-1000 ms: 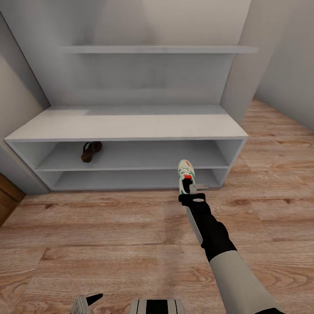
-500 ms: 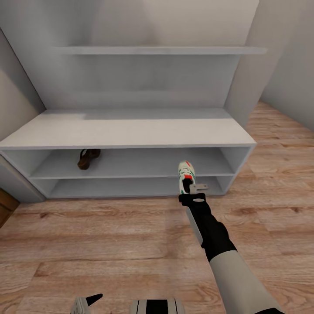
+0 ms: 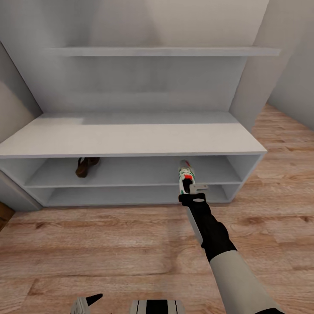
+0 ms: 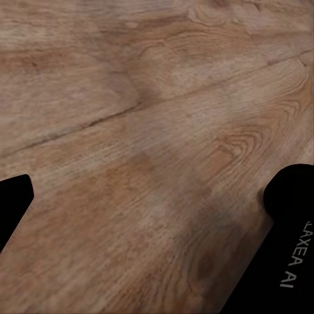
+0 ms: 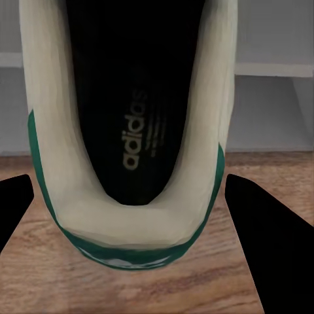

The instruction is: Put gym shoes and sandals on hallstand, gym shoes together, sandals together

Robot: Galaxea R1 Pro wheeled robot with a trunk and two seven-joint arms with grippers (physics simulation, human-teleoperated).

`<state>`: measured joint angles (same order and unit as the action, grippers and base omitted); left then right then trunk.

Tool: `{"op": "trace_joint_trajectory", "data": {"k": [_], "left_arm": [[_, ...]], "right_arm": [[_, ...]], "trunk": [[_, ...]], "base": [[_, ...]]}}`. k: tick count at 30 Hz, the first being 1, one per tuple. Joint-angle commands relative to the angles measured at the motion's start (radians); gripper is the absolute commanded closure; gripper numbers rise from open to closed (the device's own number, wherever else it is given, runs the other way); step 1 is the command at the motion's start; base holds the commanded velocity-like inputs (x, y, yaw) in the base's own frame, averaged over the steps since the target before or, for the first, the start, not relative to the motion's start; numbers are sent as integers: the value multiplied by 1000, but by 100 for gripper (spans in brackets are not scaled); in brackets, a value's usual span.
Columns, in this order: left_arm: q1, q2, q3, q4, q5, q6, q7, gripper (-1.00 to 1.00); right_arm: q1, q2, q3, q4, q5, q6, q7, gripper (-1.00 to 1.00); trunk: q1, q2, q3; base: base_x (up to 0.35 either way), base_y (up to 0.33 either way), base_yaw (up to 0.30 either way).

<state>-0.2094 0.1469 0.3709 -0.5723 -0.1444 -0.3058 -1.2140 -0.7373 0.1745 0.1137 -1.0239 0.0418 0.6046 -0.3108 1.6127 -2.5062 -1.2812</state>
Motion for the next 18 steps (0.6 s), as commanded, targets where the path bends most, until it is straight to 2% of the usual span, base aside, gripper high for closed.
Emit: {"op": "trace_joint_trajectory", "data": {"k": [1, 6, 12, 18], "left_arm": [[-1, -1, 7, -1, -10, -6, -4, -100], [-1, -1, 8, -1, -10, -5, -4, -100], [-2, -1, 8, -1, -10, -3, -4, -100], [-1, -1, 8, -1, -9, -3, -4, -100]], "right_arm": [[0, 0, 1, -1, 4, 7, -2, 100], [0, 0, 0, -2, 4, 7, -2, 100], [0, 0, 0, -2, 4, 6, -2, 100], [0, 0, 0, -2, 4, 7, -2, 100]], "trunk": [[0, 0, -1], [0, 0, -1], [3, -2, -27], [3, -2, -31]], "base": [[20, 4, 0], [8, 2, 0], [1, 0, 0], [0, 0, 0]]}}
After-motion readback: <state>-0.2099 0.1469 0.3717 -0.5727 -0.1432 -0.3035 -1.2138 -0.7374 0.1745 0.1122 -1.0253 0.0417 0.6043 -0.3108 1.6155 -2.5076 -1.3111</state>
